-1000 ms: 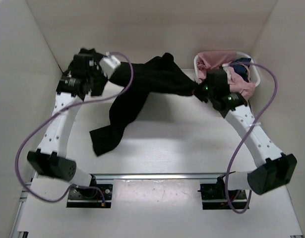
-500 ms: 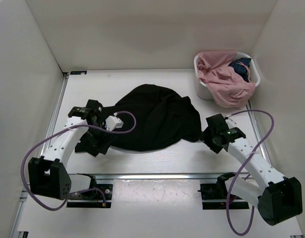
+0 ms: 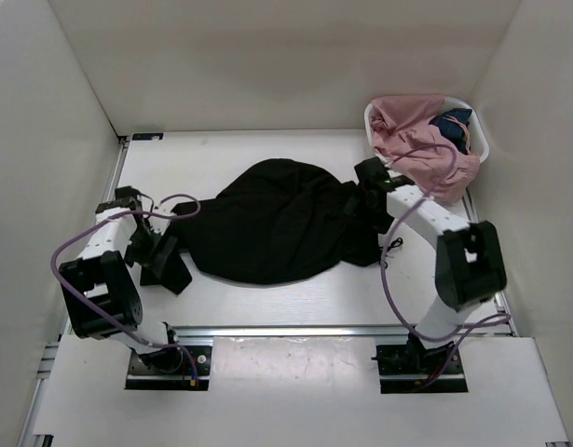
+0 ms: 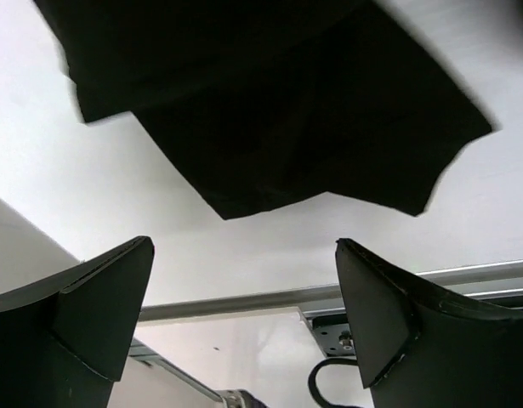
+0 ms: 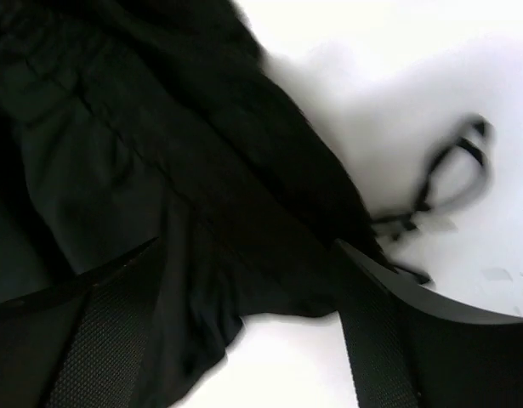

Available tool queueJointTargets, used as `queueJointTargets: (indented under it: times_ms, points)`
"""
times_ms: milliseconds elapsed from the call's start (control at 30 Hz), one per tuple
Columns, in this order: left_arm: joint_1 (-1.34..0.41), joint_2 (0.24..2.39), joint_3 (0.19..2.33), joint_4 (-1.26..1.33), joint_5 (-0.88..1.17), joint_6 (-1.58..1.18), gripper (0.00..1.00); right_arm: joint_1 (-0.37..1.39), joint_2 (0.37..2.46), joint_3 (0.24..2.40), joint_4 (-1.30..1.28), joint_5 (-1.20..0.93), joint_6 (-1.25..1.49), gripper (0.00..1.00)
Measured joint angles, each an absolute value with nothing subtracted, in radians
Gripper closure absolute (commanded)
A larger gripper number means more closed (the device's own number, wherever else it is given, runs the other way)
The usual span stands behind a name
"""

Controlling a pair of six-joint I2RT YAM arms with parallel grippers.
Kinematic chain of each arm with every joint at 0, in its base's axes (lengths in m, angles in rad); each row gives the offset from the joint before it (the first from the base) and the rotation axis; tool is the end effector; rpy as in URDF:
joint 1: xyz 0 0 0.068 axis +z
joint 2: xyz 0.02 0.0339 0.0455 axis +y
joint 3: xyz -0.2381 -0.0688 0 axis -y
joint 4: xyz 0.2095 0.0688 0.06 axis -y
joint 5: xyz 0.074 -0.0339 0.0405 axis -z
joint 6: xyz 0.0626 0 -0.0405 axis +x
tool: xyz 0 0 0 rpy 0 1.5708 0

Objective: Fold and stack the trousers
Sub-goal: Flatten the trousers out

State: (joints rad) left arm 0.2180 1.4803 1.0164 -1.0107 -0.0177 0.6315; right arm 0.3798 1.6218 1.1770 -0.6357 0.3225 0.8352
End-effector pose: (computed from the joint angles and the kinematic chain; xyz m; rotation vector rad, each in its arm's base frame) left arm 0.2202 0.0499 0.1746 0.6269 2.9952 0.0854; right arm 0.2951 0.0965 0.1976 0.6794 2.4705 0.0237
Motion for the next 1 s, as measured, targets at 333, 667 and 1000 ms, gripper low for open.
queueJointTargets:
  times_ms: [333, 667, 1000]
  points:
    - [0.262, 1.626, 0.904, -0.939, 0.003, 0.627, 0.14, 0.362, 1.893, 1.267, -0.595, 0.247, 0.713, 0.42]
    - [0.267, 1.672, 0.936, -0.933, -0.01, 0.609, 0.86, 0.346, 1.822, 1.259, -0.562, 0.189, 0.683, 0.97]
    - [0.352, 1.641, 1.176, -0.949, -0.003, 0.649, 0.86, 0.345, 1.48, 1.275, -0.649, 0.204, 0.608, 0.97]
